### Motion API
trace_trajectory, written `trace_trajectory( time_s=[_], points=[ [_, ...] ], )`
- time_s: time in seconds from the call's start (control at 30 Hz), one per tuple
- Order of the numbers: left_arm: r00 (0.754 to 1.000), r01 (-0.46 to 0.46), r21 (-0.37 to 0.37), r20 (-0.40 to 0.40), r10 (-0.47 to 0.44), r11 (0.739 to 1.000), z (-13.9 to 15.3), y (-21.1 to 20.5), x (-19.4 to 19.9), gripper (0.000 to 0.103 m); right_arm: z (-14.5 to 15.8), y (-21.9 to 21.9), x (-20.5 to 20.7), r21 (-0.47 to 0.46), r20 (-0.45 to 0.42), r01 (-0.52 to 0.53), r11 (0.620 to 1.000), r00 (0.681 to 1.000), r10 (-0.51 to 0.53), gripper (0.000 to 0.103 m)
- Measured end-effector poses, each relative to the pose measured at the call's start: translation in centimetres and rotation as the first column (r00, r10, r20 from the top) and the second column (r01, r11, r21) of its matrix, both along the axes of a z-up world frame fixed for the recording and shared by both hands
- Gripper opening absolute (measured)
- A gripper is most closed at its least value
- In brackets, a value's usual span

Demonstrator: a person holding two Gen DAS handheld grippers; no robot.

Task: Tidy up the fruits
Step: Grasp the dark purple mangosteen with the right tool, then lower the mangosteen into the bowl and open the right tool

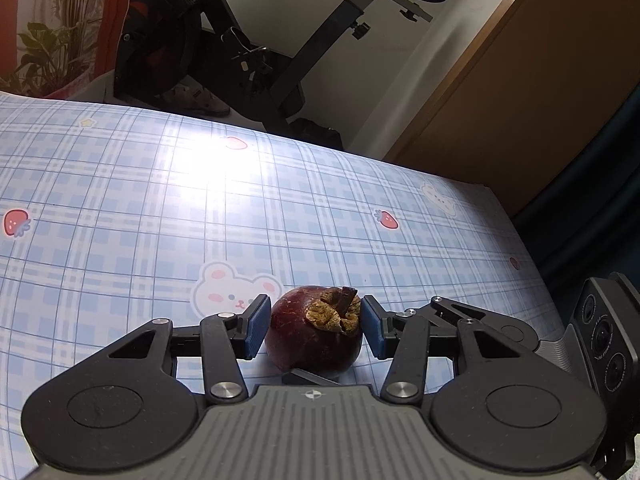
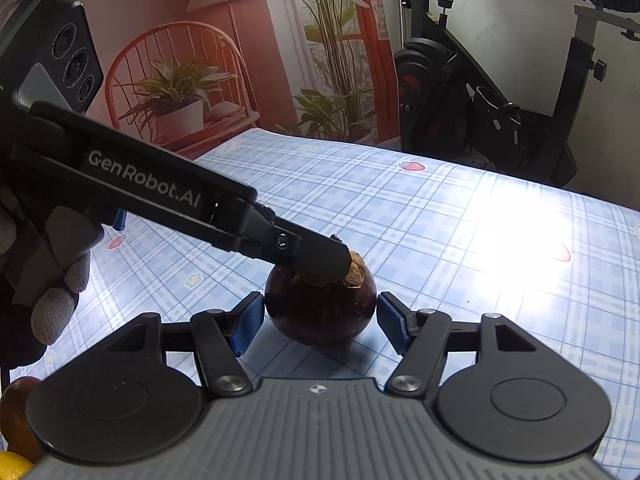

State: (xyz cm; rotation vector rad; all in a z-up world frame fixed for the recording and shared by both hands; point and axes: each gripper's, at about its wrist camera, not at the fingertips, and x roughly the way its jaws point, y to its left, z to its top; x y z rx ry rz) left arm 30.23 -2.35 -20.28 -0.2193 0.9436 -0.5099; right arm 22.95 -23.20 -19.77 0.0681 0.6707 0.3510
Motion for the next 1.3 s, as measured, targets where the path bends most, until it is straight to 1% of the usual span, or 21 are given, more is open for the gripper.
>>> trace_trajectory(
  time_s=[0.17,0.23,0.37,0.5,0.63,0.83,1.07,1.2,1.3],
  points=[
    [1.000,-0.008,-0.015,-0.014,0.008,1.000,-0.2,0.2,0.3,0.051,0.0,-0.1,0.1,0.006,-0.014,0.007,1.000,1.000,-0.007,0.065],
    [1.000,-0.006,-0.006,-0.017,0.006,1.000,0.0,0.1,0.1,0.051,0.1,-0.1,0.0,0.020,-0.025,0.007,1.000,1.000,-0.006,0.064],
    [1.000,0.004,-0.010,-0.004,-0.004,1.000,1.0,0.3,-1.0,0.051,1.2,0.1,-1.2,0.022,-0.015,0.008,1.000,1.000,-0.007,0.064],
    [1.000,0.011,-0.014,0.019,-0.011,1.000,3.2,0.6,-3.3,0.051,3.2,0.7,-3.6,0.027,0.006,0.004,1.000,1.000,-0.004,0.064],
    [0.998,0.036,-0.015,0.050,-0.035,0.999,5.4,0.9,-6.8,0.051,5.1,1.8,-6.5,0.026,0.020,-0.015,1.000,1.000,0.014,0.064],
    [0.997,0.050,-0.013,0.058,-0.049,0.999,7.1,1.5,-11.5,0.051,6.9,4.1,-10.6,-0.006,0.022,-0.051,0.999,0.998,0.051,0.064],
    [0.994,0.096,0.013,0.046,-0.096,0.995,7.5,1.4,-15.7,0.051,7.2,5.5,-14.9,0.000,-0.007,-0.066,0.998,0.998,0.066,0.064],
    [0.993,0.110,0.042,0.034,-0.112,0.993,6.7,1.4,-17.0,0.051,6.4,6.0,-16.0,0.020,-0.045,-0.066,0.998,0.997,0.067,0.064],
    [0.995,0.101,0.044,0.007,-0.101,0.994,6.0,2.1,-17.5,0.051,5.8,6.6,-16.3,0.012,-0.061,-0.068,0.998,0.996,0.068,0.064]
  ],
)
